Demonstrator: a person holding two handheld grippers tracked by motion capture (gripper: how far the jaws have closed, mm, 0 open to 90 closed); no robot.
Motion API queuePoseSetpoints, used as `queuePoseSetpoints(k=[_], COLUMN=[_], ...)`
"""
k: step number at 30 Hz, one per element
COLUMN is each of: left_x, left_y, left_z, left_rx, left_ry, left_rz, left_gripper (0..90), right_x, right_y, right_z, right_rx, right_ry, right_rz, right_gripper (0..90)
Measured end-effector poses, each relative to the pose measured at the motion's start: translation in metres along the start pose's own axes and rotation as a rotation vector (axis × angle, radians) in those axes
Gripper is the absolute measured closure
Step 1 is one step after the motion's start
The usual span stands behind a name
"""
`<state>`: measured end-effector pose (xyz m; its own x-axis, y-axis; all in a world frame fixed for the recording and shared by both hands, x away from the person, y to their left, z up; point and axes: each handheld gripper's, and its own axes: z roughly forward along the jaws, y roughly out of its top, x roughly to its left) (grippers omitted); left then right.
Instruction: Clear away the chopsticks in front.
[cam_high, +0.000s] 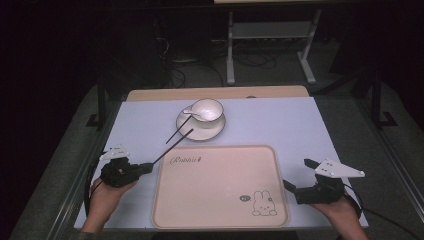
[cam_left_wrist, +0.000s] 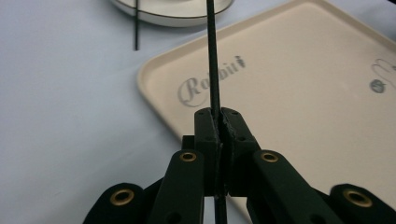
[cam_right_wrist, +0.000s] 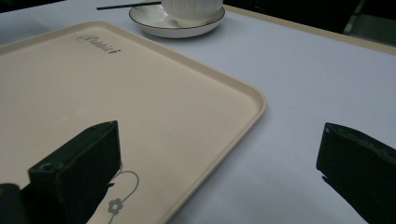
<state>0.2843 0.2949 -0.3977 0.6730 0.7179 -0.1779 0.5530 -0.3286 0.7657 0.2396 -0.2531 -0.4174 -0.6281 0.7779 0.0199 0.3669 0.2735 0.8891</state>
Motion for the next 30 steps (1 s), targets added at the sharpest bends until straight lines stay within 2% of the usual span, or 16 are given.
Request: queuePoseSetpoints(k=[8,14,17,21,30], left_x=[-0.016,-0.029,-0.033,-0.036,-0.038], left_y=[0.004,0.005,0.005,0.007,0.005], left_z=[0.024,0.046,0.055,0.064,0.076], left_rx=[0.029,0.086,0.112,0.143,0.170], left_ry=[-0.090,-0.120,-0.107,-0.070,-0.060], left_rz=[0.033,0.076,0.093,0.106,0.123], left_gripper=[85.5,85.5,85.5,85.5,85.4], right_x=[0.000,0.000,0.000,0.000,0.000], right_y=[-0.001,-0.002,-0.002,-0.002,-0.002], right_z=[0.001,0.001,0.002,0.002,0.002], right_rx=[0.003,0.005,0.005,0.007,0.007], right_ry=[0.008,0.012,0.014,0.015,0.014], right_rz=[0.003,0.003,0.006,0.006,0.006], right_gripper=[0.0,0.0,0.0,0.0,0.0])
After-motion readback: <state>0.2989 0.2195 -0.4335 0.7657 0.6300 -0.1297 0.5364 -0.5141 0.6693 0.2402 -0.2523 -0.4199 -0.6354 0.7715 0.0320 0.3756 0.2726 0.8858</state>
